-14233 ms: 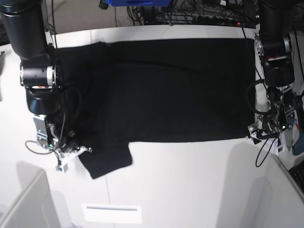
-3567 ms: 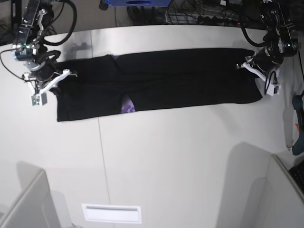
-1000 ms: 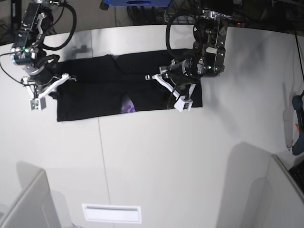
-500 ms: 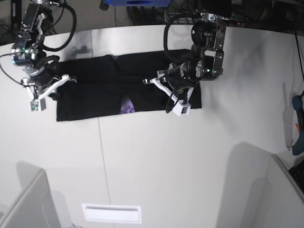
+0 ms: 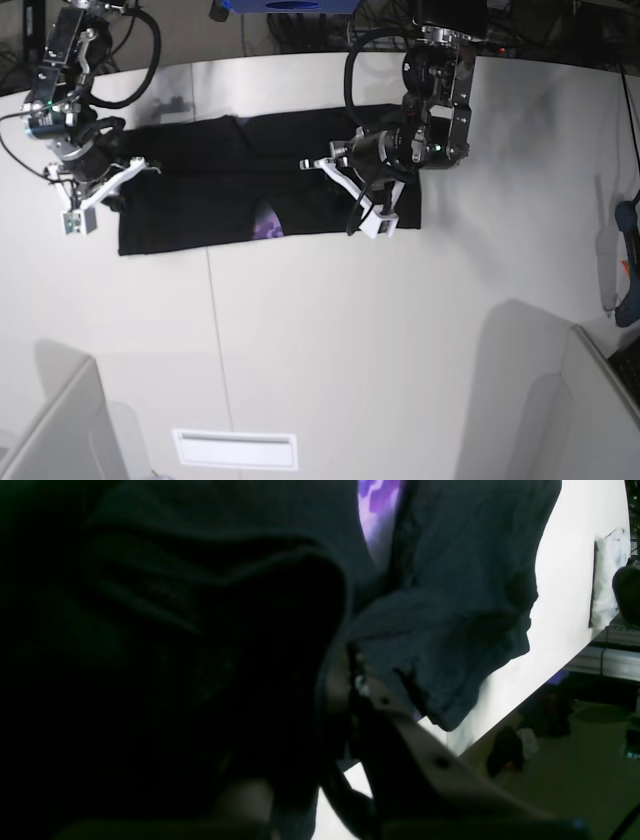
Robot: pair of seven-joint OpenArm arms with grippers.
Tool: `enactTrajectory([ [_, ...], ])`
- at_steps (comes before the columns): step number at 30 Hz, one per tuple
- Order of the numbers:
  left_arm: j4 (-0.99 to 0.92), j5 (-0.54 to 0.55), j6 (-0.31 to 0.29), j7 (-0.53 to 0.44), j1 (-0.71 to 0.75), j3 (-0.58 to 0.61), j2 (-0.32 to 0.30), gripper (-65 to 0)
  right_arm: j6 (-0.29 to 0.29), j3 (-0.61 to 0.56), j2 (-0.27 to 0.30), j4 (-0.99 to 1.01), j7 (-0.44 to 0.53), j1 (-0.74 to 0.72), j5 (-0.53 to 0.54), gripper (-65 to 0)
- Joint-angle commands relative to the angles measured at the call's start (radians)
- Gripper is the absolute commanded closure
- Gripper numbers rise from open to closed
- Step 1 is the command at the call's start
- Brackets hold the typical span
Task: Fold the T-shirt properly
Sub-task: 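Lift the strip end with the left gripper and carry it toward the right gripper, then lay the strip end down at the middle and release with the left gripper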
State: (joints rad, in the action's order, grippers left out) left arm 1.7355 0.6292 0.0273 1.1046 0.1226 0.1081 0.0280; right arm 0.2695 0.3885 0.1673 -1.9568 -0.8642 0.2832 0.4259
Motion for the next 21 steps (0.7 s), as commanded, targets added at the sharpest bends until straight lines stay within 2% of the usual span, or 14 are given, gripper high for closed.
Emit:
enactTrajectory([
  [1, 0.016, 0.019, -0.003, -0.010, -0.010, -0.002, 0.006, 0.0, -0.002, 0.005, 0.011, -0.016, 0.023, -0.006, 0.011, 0.0],
  [6, 0.010, 0.019, -0.003, -0.007, -0.047, 0.002, 0.010, 0.0, -0.002, 0.005, 0.011, -0.016, 0.023, -0.006, 0.011, 0.0],
  [10, -0.058, 0.021, -0.003, -0.004, -0.105, 0.006, 0.039, -8.7, -0.002, 0.005, 0.011, -0.017, 0.023, -0.006, 0.011, 0.0],
  [14, -0.151, 0.021, -0.003, -0.004, -0.171, 0.120, 0.043, -20.1, -0.002, 0.007, 0.011, -0.017, 0.023, -0.006, 0.011, 0.0],
  [16, -0.168, 0.021, -0.003, -0.004, -0.176, 0.164, 0.043, -23.7, -0.002, 0.007, 0.011, -0.017, 0.023, -0.006, 0.011, 0.0],
  [21, -0.171, 0.021, -0.003, -0.004, -0.173, 0.192, 0.048, -16.9, -0.002, 0.007, 0.013, -0.017, 0.023, -0.005, 0.011, 0.0],
])
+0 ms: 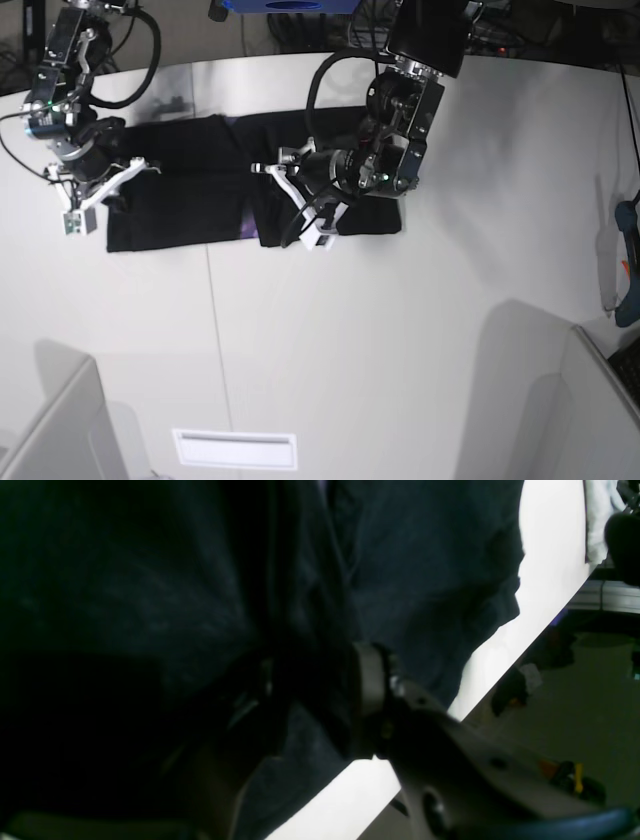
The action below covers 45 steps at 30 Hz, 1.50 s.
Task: Fold the T-shirt properly
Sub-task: 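Lay the strip end down at the middle and release with the left gripper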
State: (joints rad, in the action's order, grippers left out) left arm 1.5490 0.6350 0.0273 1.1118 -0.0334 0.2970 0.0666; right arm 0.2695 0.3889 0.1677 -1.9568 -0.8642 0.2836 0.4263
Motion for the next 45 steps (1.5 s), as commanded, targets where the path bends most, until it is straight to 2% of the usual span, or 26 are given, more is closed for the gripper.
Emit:
enactTrajectory([
  [1, 0.017, 0.015, -0.003, -0.011, -0.016, 0.012, 0.008, -15.5, -0.002, 0.006, 0.013, -0.017, 0.023, -0.005, 0.010, 0.0],
  [5, 0.017, 0.015, -0.003, -0.011, -0.016, 0.031, 0.008, -6.1, -0.002, 0.006, 0.013, -0.017, 0.023, -0.007, 0.010, 0.0],
  [9, 0.058, 0.024, -0.003, -0.011, -0.003, 0.024, 0.006, -3.5, -0.002, 0.006, 0.013, -0.017, 0.023, -0.007, 0.010, 0.0],
  [12, 0.187, 0.108, -0.003, -0.011, 0.014, 0.020, -0.011, -3.6, 0.000, 0.005, 0.013, -0.017, 0.023, -0.005, 0.010, 0.0],
  [15, 0.351, 0.231, -0.003, -0.011, 0.022, -0.048, -0.081, -3.6, 0.001, -0.003, 0.013, -0.040, 0.023, 0.001, 0.010, 0.0],
  [17, 0.411, 0.319, -0.003, -0.011, 0.066, -0.166, -0.143, -2.6, 0.012, -0.012, 0.013, -0.063, 0.004, 0.018, 0.035, 0.0],
  [19, 0.408, 0.403, -0.003, -0.011, 0.131, -0.333, -0.198, -1.3, 0.072, -0.043, 0.020, -0.065, -0.030, 0.022, 0.111, 0.0],
  [21, 0.387, 0.432, -0.003, -0.012, 0.224, -0.534, -0.258, 0.0, 0.136, -0.075, 0.036, -0.062, -0.085, 0.022, 0.187, 0.0],
  [24, 0.382, 0.431, -0.003, -0.014, 0.344, -0.784, -0.327, 0.0, 0.147, -0.156, 0.034, -0.060, -0.165, 0.004, 0.219, 0.0],
  [27, 0.380, 0.431, -0.007, -0.014, 0.445, -0.987, -0.382, 0.0, 0.146, -0.264, 0.034, -0.060, -0.192, 0.001, 0.219, 0.0],
  [29, 0.380, 0.431, -0.008, -0.016, 0.513, -1.088, -0.408, 0.0, 0.093, -0.344, 0.037, -0.060, -0.188, 0.001, 0.219, 0.0],
  [30, 0.380, 0.431, -0.008, -0.016, 0.536, -1.125, -0.414, 0.0, 0.060, -0.377, 0.040, -0.060, -0.186, -0.001, 0.219, -5.6],
  [33, 0.380, 0.431, -0.008, -0.016, 0.594, -1.220, -0.414, 0.0, -0.034, -0.474, 0.043, -0.060, -0.186, -0.033, 0.219, -31.8],
  [34, 0.379, 0.431, -0.008, -0.016, 0.605, -1.238, -0.414, 0.0, -0.054, -0.492, 0.043, -0.056, -0.186, -0.039, 0.219, -36.3],
  [35, 0.379, 0.428, -0.008, -0.016, 0.616, -1.252, -0.414, 0.0, -0.072, -0.512, 0.043, -0.048, -0.186, -0.053, 0.219, -37.8],
  [41, 0.384, 0.297, -0.010, -0.016, 0.622, -1.254, -0.408, 0.0, -0.151, -0.558, 0.042, 0.035, -0.184, -0.128, 0.219, -34.1],
  [45, 0.380, 0.276, -0.020, -0.017, 0.625, -1.257, -0.406, 0.0, -0.201, -0.560, 0.043, 0.063, -0.184, -0.139, 0.219, -34.2],
])
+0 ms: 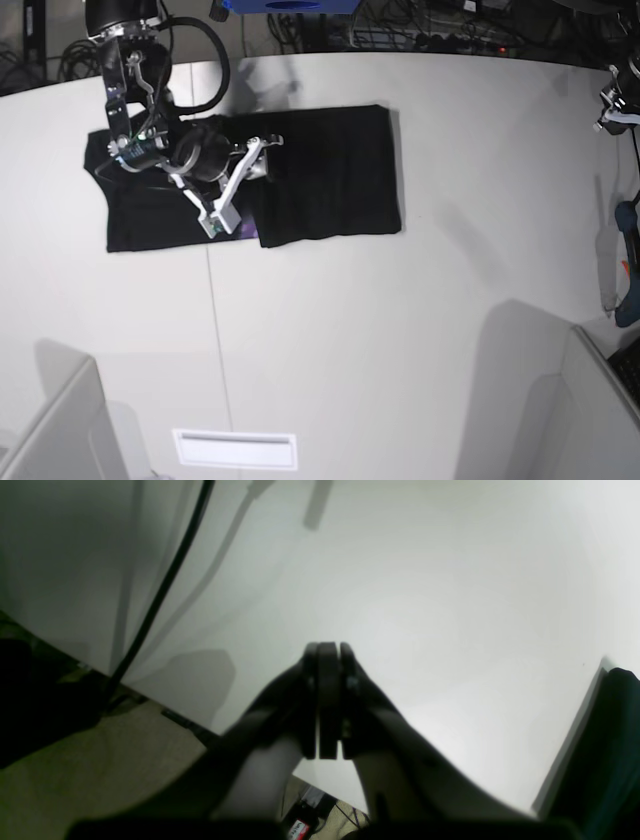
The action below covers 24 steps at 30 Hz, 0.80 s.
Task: Fold the T-shirt properly
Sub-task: 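Lay the strip end down at the middle and release with the left gripper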
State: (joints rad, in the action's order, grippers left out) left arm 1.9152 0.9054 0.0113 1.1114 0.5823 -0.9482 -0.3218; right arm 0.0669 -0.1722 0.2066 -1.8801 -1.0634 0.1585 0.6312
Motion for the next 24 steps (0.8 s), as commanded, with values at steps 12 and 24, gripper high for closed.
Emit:
enactTrajectory([
  [12, 0.011, 0.002, -0.136, -0.017, 0.005, -0.018, 0.002, 0.0, -0.005, 0.000, 0.000, 0.072, 0.015, -0.010, 0.013, -33.8],
  [24, -0.049, 0.002, -0.136, -0.017, 0.003, -0.018, 0.000, 0.0, -0.005, 0.009, -0.005, -0.065, 0.004, 0.077, 0.020, 0.0],
])
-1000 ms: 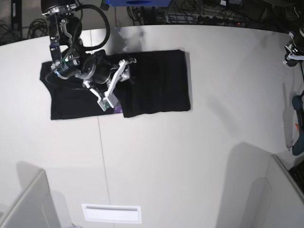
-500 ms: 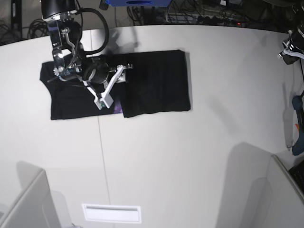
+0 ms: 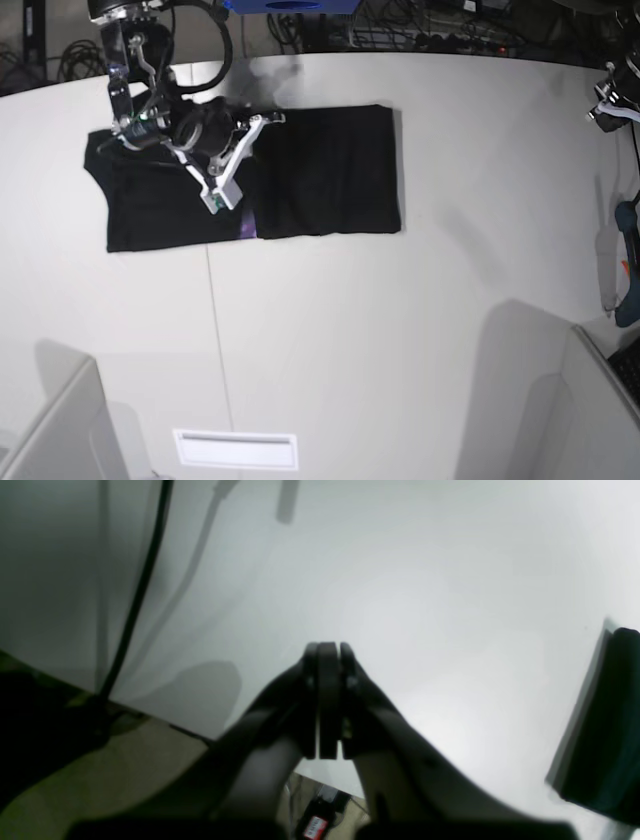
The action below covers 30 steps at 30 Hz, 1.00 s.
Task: Fold the T-shirt properly
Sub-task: 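Lay the strip end down at the middle and release with the left gripper, then reposition both grippers to the ends of the doubled strip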
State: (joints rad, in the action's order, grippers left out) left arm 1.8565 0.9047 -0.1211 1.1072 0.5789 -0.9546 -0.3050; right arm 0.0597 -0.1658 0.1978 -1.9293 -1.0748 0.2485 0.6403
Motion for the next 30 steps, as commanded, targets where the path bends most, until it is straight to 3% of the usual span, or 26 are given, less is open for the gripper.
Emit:
enactTrajectory([
  [1, -0.010, 0.003, -0.004, -0.012, 0.005, -0.011, -0.018, 0.0, 0.002, 0.002, 0.004, -0.020, 0.002, -0.007, 0.011, 0.0],
  [4, -0.044, 0.003, -0.005, -0.014, 0.005, -0.013, -0.020, 0.0, 0.002, 0.004, 0.004, -0.019, -0.026, 0.004, 0.011, 0.0],
  [8, -0.045, 0.003, -0.007, -0.014, 0.005, -0.013, -0.020, 0.0, 0.002, 0.004, 0.006, -0.011, 0.017, 0.001, 0.006, 0.0],
  [16, -0.041, 0.003, -0.007, -0.014, 0.005, -0.013, -0.020, 0.0, 0.001, 0.008, 0.007, 0.023, 0.009, -0.005, 0.006, 0.0],
  [18, -0.041, 0.003, -0.007, -0.014, 0.005, -0.013, -0.020, 0.0, -0.030, 0.047, 0.006, 0.020, 0.003, 0.004, 0.006, 0.0],
  [20, -0.041, 0.003, -0.007, -0.014, 0.005, -0.013, -0.020, 0.0, -0.068, 0.081, 0.010, -0.008, 0.008, 0.024, 0.006, -15.5],
  [22, -0.041, 0.003, -0.007, -0.014, 0.005, -0.011, -0.020, 0.0, -0.073, 0.124, 0.012, -0.058, 0.005, 0.045, 0.009, -32.4],
  [23, -0.041, 0.003, -0.007, -0.014, 0.005, -0.010, -0.020, 0.0, -0.073, 0.145, 0.012, -0.080, 0.008, 0.058, 0.011, -37.7],
  [24, -0.041, 0.003, -0.007, -0.014, 0.005, -0.007, -0.020, 0.0, -0.073, 0.176, 0.012, -0.092, 0.009, 0.065, 0.013, -40.2],
  [28, -0.039, 0.004, -0.009, -0.016, 0.000, -0.002, -0.020, 0.0, -0.067, 0.325, 0.013, -0.066, 0.011, 0.015, 0.013, -40.5],
  [30, -0.039, 0.004, -0.009, -0.016, -0.023, -0.002, -0.016, 0.0, -0.016, 0.423, 0.013, -0.031, 0.009, -0.039, 0.013, -41.4],
])
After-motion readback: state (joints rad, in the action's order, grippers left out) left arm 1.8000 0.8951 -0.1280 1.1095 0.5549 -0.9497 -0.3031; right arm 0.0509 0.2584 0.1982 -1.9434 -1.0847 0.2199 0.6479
